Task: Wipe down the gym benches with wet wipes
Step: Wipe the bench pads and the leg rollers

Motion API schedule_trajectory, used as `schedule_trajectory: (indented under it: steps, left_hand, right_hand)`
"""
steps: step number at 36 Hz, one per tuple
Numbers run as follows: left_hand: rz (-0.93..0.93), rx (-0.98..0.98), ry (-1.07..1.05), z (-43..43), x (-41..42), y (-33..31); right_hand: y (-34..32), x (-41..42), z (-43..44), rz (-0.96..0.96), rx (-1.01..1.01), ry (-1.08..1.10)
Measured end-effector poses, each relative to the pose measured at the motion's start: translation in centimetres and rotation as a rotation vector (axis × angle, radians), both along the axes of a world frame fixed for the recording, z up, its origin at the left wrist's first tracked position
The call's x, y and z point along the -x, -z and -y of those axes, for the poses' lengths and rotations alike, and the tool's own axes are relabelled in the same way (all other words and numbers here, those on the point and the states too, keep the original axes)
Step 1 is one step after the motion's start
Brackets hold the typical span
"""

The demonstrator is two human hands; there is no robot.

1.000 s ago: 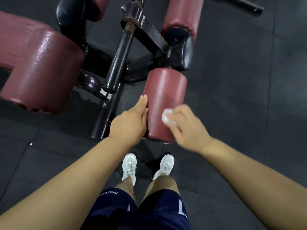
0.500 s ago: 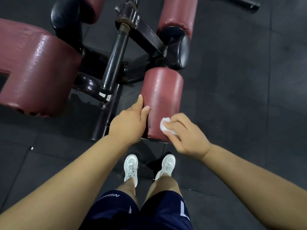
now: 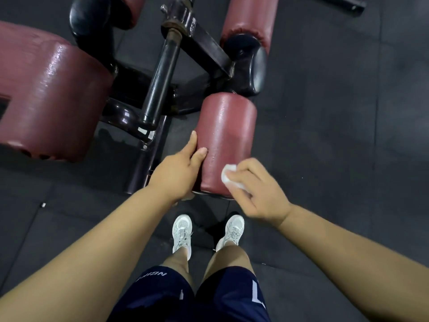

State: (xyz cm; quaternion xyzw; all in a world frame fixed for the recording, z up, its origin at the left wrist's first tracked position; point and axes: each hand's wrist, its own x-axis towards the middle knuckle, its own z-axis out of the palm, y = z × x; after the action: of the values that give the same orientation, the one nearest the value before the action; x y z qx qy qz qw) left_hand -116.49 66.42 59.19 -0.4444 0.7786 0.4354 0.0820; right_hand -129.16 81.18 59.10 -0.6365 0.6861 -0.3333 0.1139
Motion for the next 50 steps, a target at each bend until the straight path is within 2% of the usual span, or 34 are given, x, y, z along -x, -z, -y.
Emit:
schedule_trajectory:
  steps: [3,6,8,10,12,14,16,19,21,24,28,31,33,36,38,41,43,45,47,50]
  left_hand:
    - [-0.047,-0.102,-0.068,0.3,-0.5,0.5]
    - [-0.014,-0.096,-0.071,0.5,-0.5,0.0]
    - [0.059,0.071,0.007,0.5,0.0,-0.6]
    - [0.054,0.24,0.042,0.3,0.6,-1.5]
    - [0.055,0.275,0.077,-0.4,1.2,-2.1]
    - [0.092,0.3,0.138,-1.2,1.3,-1.9]
    - [0.085,0.275,0.131,-1.4,0.9,-1.1]
    - [0.025,0.07,0.018,-0.4,0.1,0.0]
    - [-0.014,-0.04,-0.044,0.2,-0.4,0.5]
    - [0.024,-0.078,-0.05,0.7,-0.8,0.2]
    - [0.053,0.142,0.055,0.7,0.3,-1.6]
    - [0.054,0.166,0.105,-0.2,1.2,-2.5]
    - [0.047,0.108,0.085,-0.6,1.1,-2.4]
    - [-0.053,-0.105,-0.044,-0.2,0.2,-1.2]
    - [-0.119,-0.233,-0.12,0.5,-0.5,-0.1]
    - [-0.206,-0.366,-0.192,1.1,-0.9,0.9]
    - [-0.149,-0.279,-0.116,1.2,-0.7,0.5]
    - [-0.063,-0.066,-0.025,0.9,-0.2,-0.5]
    - [0.0,0.114,0.047,0.1,0.4,-1.6]
    - [0.05,0.13,0.1,-1.0,0.9,-1.8]
  right_hand:
    - [0.2,1.0,0.9,-0.039,-0.028,-0.006]
    - [-0.1,3.5,4.6,-0.077,-0.042,0.177]
    - [-0.8,5.1,7.4,-0.037,-0.05,0.333]
    - [-1.3,6.1,9.2,0.049,-0.087,0.474]
    - [-1.3,6.0,9.4,0.075,-0.108,0.531]
    - [-1.0,4.7,8.0,0.046,-0.089,0.504]
    - [-0.7,2.7,5.3,-0.01,-0.047,0.363]
    - [0.0,-0.5,1.0,-0.018,0.029,0.091]
    - [0.2,-0.8,0.3,0.001,0.038,0.051]
    - [0.6,2.0,3.2,-0.037,-0.02,0.201]
    - [-0.2,6.3,8.8,0.012,-0.108,0.476]
    - [-0.3,6.8,9.7,0.057,-0.133,0.572]
    - [-0.4,5.3,8.2,0.021,-0.108,0.527]
    - [0.0,1.6,3.7,-0.054,-0.011,0.304]
    - [0.1,-0.7,0.9,-0.016,0.04,0.125]
    - [0.4,-0.8,0.4,-0.005,0.05,0.052]
    - [0.5,1.0,2.3,-0.055,-0.002,0.143]
    - [0.2,3.3,5.1,-0.072,-0.047,0.285]
    - [-0.8,5.2,7.9,-0.006,-0.119,0.436]
    - [-1.3,6.2,9.3,0.01,-0.191,0.514]
